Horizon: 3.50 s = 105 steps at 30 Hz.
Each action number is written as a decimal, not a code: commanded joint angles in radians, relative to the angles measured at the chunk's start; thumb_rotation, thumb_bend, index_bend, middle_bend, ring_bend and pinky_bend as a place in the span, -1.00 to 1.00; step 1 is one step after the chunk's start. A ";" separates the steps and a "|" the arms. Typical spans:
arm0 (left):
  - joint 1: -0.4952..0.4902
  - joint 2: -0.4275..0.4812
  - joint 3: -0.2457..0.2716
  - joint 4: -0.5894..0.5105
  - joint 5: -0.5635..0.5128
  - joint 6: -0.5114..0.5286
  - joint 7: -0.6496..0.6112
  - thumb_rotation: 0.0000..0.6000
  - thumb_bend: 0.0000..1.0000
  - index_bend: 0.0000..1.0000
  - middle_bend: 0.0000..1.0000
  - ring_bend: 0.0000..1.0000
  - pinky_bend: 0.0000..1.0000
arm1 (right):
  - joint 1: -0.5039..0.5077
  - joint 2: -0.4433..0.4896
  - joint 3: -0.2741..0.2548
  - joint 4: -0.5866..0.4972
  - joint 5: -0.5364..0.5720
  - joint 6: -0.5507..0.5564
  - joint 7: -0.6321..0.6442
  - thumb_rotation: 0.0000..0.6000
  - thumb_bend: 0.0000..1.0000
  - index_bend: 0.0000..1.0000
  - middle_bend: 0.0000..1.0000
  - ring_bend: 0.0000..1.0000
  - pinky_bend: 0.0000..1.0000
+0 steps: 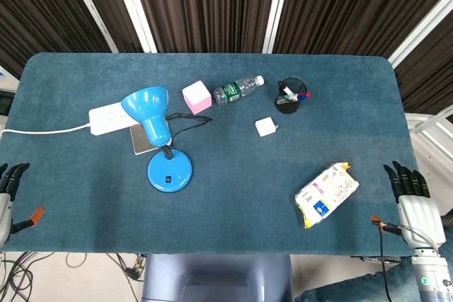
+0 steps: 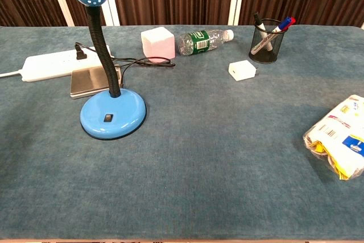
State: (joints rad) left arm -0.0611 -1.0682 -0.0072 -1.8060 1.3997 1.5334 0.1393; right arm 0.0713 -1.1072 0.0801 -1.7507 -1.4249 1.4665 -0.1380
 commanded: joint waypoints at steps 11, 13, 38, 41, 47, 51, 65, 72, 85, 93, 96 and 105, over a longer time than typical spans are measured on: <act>0.003 -0.002 -0.007 0.003 0.004 -0.006 0.007 1.00 -0.56 -0.80 -0.79 -1.00 -0.90 | 0.000 0.003 -0.001 -0.002 -0.010 0.002 0.006 1.00 -0.78 -0.99 -0.96 -0.92 -1.00; 0.004 -0.001 -0.008 0.004 0.004 -0.007 0.002 1.00 -0.56 -0.80 -0.79 -1.00 -0.90 | -0.001 0.003 -0.002 -0.001 -0.012 0.003 0.006 1.00 -0.78 -0.99 -0.96 -0.92 -1.00; -0.072 -0.051 0.034 0.048 0.212 -0.099 0.022 1.00 -0.25 -0.81 0.02 0.08 0.23 | -0.003 -0.009 0.001 -0.010 -0.004 0.009 -0.010 1.00 -0.78 -0.99 -0.96 -0.92 -1.00; -0.134 -0.082 0.037 0.048 0.223 -0.206 0.060 1.00 -0.13 -0.81 0.17 0.20 0.32 | -0.002 -0.011 0.003 -0.007 0.002 0.006 -0.011 1.00 -0.78 -0.99 -0.96 -0.92 -1.00; -0.227 -0.188 0.021 0.065 0.129 -0.403 0.178 1.00 0.02 -0.83 0.25 0.27 0.35 | -0.002 -0.016 0.005 -0.008 0.015 0.004 -0.025 1.00 -0.78 -0.99 -0.96 -0.92 -1.00; -0.255 -0.275 -0.007 0.091 0.036 -0.458 0.259 1.00 0.02 -0.84 0.25 0.27 0.35 | -0.003 -0.022 0.009 -0.009 0.024 0.008 -0.038 1.00 -0.78 -0.99 -0.96 -0.92 -1.00; -0.335 -0.420 -0.051 0.154 -0.136 -0.519 0.402 1.00 0.02 -0.84 0.26 0.28 0.35 | -0.004 -0.026 0.014 -0.011 0.034 0.009 -0.039 1.00 -0.78 -0.99 -0.96 -0.92 -1.00; -0.365 -0.435 -0.051 0.156 -0.169 -0.535 0.425 1.00 0.02 -0.84 0.27 0.29 0.35 | -0.004 -0.028 0.016 -0.014 0.043 0.007 -0.045 1.00 -0.78 -0.99 -0.96 -0.92 -1.00; -0.399 -0.460 -0.029 0.175 -0.190 -0.543 0.442 1.00 0.02 -0.83 0.28 0.30 0.35 | -0.002 -0.028 0.016 -0.017 0.051 0.000 -0.054 1.00 -0.78 -0.99 -0.96 -0.92 -1.00; -0.414 -0.472 -0.020 0.185 -0.203 -0.540 0.448 1.00 0.02 -0.83 0.27 0.30 0.35 | -0.004 -0.029 0.018 -0.016 0.051 0.005 -0.052 1.00 -0.78 -0.99 -0.96 -0.92 -1.00; -0.419 -0.476 -0.018 0.184 -0.206 -0.538 0.447 1.00 0.02 -0.83 0.27 0.30 0.35 | -0.004 -0.029 0.019 -0.017 0.054 0.005 -0.052 1.00 -0.78 -0.99 -0.96 -0.93 -1.00; -0.430 -0.487 -0.005 0.186 -0.217 -0.532 0.460 1.00 0.02 -0.81 0.27 0.30 0.35 | -0.006 -0.026 0.021 -0.020 0.061 0.004 -0.049 1.00 -0.78 -0.99 -0.96 -0.93 -1.00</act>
State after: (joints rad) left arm -0.4900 -1.5542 -0.0133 -1.6211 1.1837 1.0009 0.5981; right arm 0.0654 -1.1329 0.1007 -1.7704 -1.3637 1.4706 -0.1873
